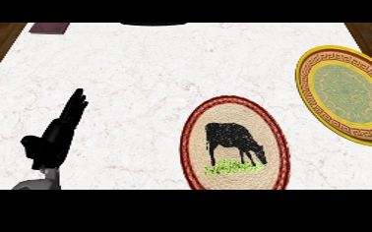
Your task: Pick the lemon from the placemat and place it in the plate
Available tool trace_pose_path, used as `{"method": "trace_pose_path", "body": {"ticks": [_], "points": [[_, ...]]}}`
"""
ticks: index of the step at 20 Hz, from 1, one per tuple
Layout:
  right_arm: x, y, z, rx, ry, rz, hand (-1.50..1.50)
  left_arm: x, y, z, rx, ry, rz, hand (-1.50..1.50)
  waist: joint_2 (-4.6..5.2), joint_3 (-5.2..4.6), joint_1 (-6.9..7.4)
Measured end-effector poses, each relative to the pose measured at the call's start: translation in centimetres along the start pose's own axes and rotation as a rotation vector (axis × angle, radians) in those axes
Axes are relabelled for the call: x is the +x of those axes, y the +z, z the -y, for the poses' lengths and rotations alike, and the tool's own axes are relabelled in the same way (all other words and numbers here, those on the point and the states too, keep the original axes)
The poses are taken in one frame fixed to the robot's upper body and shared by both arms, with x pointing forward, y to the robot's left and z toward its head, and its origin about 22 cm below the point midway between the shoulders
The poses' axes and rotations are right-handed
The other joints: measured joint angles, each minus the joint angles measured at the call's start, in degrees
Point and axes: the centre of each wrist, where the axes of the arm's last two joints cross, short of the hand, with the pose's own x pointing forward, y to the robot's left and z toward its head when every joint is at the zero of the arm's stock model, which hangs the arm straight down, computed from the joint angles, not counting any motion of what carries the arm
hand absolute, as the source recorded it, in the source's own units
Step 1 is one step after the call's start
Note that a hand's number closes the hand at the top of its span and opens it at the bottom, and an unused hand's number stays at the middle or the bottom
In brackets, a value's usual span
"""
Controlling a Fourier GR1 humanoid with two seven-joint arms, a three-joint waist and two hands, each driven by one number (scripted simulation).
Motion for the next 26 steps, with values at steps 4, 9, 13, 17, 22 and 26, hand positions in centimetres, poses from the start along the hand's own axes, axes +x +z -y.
{"method": "trace_pose_path", "body": {"ticks": [4,9,13,17,22,26], "points": [[2.0,-2.4,-0.9,0.042,-0.021,0.021,1.50,0.4,-1.2,-0.3,-0.005,-0.004,0.002,0.00,0.08,0.01,0.25],[4.9,-4.8,-4.2,0.103,-0.058,0.029,1.50,0.2,-1.1,0.4,-0.017,0.005,0.004,0.00,0.16,0.01,0.84],[7.2,-6.4,-7.6,0.135,-0.079,0.049,1.50,0.7,-1.2,0.7,-0.021,0.004,0.001,0.00,0.16,0.00,0.93],[9.2,-8.3,-11.2,0.155,-0.099,0.048,1.50,0.0,-1.1,0.5,-0.025,0.004,0.003,0.00,0.20,0.02,1.03],[11.3,-9.7,-15.2,0.150,-0.161,0.004,1.50,0.3,-1.3,0.0,-0.028,0.011,0.003,0.00,0.25,0.05,1.16],[11.4,-10.8,-17.7,0.121,-0.228,-0.090,-1.50,0.2,-1.3,0.0,-0.027,0.005,0.008,0.00,0.25,0.06,1.05]]}}
